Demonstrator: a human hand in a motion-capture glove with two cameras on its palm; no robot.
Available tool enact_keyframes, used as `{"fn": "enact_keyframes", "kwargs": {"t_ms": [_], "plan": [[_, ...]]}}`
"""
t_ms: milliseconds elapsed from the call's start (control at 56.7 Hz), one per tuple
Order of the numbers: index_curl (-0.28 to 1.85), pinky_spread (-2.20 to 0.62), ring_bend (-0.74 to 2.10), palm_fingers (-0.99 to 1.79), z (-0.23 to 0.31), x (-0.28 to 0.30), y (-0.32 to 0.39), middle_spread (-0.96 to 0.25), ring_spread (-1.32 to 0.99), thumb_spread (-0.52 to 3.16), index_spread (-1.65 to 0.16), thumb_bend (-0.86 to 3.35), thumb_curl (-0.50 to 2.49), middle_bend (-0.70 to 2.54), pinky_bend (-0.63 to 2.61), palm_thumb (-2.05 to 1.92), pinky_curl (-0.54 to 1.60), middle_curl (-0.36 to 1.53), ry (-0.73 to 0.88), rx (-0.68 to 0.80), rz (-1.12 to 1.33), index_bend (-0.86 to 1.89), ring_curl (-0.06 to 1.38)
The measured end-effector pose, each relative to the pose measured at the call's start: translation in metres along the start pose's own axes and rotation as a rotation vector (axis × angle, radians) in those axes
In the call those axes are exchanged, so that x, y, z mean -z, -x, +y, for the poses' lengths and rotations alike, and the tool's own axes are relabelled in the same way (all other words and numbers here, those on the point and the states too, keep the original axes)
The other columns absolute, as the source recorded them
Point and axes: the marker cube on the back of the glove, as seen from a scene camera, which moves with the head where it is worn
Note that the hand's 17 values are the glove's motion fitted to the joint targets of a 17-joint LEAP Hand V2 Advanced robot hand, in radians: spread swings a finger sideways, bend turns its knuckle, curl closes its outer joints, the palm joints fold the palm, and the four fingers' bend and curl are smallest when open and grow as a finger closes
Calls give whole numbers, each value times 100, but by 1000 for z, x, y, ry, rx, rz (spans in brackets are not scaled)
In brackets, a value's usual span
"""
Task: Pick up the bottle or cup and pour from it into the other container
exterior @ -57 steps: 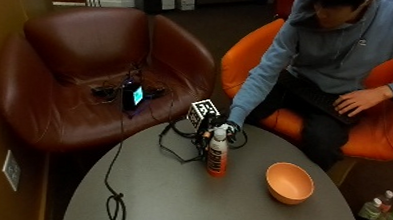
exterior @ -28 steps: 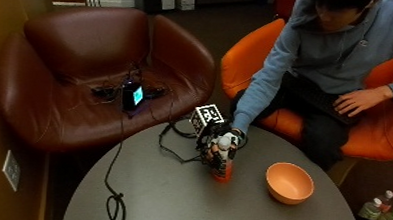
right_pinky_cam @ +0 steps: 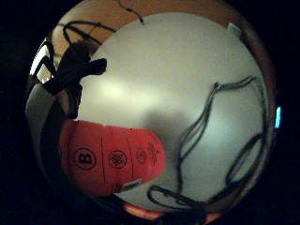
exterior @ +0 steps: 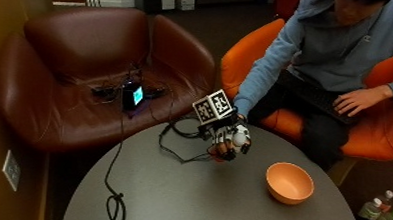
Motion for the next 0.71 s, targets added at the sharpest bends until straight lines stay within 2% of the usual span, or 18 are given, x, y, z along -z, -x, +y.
{"fn": "enact_keyframes", "kwargs": {"t_ms": [176,335,582,706], "plan": [[51,-18,49,131,5,10,54,-4,-12,20,-10,-4,71,39,36,96,38,49,176,180,391,25,43],[52,-20,49,132,0,5,111,-5,-13,19,-10,-4,73,39,37,95,38,49,289,266,689,26,43],[52,-21,49,132,22,-27,162,-5,-13,18,-11,-4,74,40,38,94,39,49,413,427,1308,26,44],[52,-22,49,132,31,-53,176,-5,-14,18,-11,-4,75,40,38,93,39,49,463,504,1517,27,44]]}}
